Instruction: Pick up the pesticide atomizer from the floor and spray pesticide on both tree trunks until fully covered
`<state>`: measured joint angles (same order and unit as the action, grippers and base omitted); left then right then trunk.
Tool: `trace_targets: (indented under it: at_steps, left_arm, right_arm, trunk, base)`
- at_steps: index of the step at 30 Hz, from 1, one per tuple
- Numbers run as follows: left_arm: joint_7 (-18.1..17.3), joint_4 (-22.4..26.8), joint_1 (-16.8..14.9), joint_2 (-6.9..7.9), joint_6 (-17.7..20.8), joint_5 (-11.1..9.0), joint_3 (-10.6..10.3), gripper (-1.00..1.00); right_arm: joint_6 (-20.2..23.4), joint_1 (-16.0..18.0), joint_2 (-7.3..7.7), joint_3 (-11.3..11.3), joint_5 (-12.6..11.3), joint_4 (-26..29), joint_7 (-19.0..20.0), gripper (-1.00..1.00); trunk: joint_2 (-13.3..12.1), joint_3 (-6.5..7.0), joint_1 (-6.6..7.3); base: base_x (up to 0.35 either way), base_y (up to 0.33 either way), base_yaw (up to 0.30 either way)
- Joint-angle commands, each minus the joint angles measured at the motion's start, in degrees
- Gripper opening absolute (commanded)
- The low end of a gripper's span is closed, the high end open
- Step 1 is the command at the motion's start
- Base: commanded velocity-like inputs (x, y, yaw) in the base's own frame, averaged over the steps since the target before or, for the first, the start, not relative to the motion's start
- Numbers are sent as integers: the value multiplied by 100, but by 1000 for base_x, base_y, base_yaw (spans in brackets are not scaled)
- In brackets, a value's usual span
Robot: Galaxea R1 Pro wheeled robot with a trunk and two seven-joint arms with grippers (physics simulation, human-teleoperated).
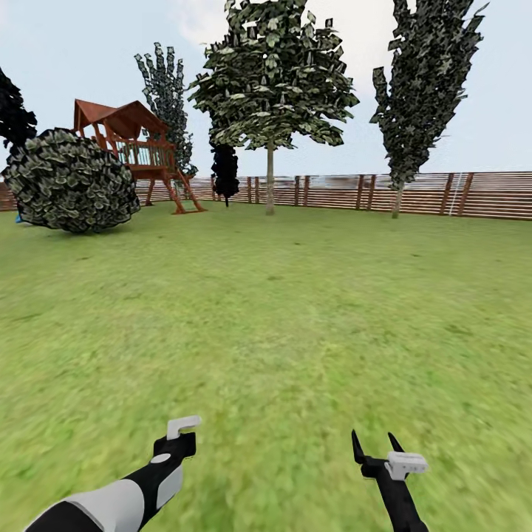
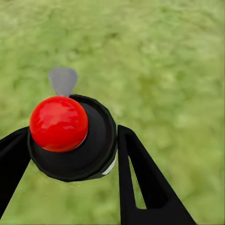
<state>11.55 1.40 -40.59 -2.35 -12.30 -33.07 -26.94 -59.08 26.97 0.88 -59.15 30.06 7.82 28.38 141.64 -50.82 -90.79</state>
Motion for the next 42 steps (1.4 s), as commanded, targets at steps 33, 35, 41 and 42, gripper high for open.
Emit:
trace_targets:
  at_steps: [33,35,41,42]
  left_arm:
    - [6,1,-1,-2,0,2,-4,-100]
    - [6,1,-1,-2,0,2,-4,-100]
    - [6,1,-1,3,0,2,-4,-100]
    - [6,1,-1,1,0,2,-4,-100]
  right_arm:
    - [0,-1,0,0,0,0,1,100]
    - [1,-3,0,0,0,0,1,100]
    - [-2,1,0,0,0,0,1,100]
    - [-1,-1,0,0,0,0,1,100]
  trunk:
    - [0,0,0]
    - [0,0,0]
    - [0,0,0]
    - [0,0,0]
  base:
    - [337,0,0]
    - [337,0,0]
    - [337,0,0]
    - [337,0,0]
